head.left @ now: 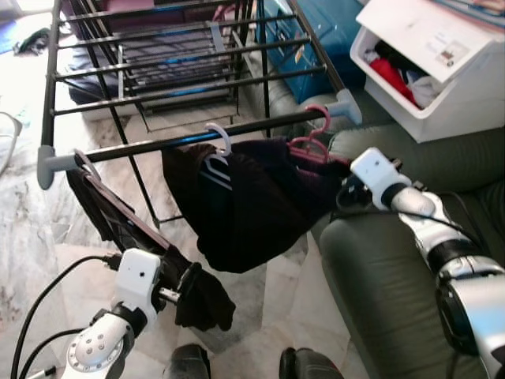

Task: Hang hanger

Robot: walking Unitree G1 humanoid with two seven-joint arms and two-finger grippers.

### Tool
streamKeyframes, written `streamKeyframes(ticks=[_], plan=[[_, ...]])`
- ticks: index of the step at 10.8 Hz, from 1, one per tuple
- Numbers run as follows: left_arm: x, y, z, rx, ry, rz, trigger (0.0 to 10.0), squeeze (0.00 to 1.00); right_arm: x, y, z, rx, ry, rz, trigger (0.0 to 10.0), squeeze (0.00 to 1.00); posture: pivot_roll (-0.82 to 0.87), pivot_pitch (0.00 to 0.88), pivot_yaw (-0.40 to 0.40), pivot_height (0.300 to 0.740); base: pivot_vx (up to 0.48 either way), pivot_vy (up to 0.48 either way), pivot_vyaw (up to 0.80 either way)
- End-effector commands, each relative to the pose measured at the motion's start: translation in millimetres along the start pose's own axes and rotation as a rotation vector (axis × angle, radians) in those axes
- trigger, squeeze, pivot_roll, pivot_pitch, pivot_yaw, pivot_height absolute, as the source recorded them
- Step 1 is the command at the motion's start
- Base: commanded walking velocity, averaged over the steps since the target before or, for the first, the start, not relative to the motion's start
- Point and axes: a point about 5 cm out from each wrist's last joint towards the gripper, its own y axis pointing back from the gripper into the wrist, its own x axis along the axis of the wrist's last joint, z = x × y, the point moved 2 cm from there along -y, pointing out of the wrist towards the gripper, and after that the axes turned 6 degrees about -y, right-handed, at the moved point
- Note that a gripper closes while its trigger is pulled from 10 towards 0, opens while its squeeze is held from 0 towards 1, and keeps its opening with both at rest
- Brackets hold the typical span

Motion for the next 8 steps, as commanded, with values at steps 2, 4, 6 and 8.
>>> streamKeyframes(ticks=[2, 4, 6, 8], plan=[[1, 2.3, -0.8, 0.006, -0.004, -0.007, 10.0, 0.00, 4, -3.9, -3.8, 0.012, -0.040, 0.003, 0.0, 0.00, 0.18, 0.151, 0.003, 0.740, 0.000, 0.000, 0.00], [-1, -1.8, 0.7, -0.004, -0.003, -0.014, 10.0, 0.00, 9, -7.1, -19.8, 0.081, -0.088, 0.042, 0.0, 0.00, 0.17, 0.130, 0.004, 0.740, 0.000, 0.000, 0.00], [2, -10.9, 4.9, -0.009, 0.004, 0.001, 10.0, 0.00, 10, -7.1, -20.7, 0.087, -0.131, 0.054, 0.0, 0.00, 0.15, 0.120, -0.015, 0.740, 0.000, 0.000, 0.00], [1, -13.2, 8.2, -0.010, 0.014, 0.005, 10.0, 0.00, 18, -10.1, -21.1, 0.101, -0.151, 0.080, 0.0, 0.00, 0.15, 0.108, -0.024, 0.740, 0.000, 0.000, 0.00]])
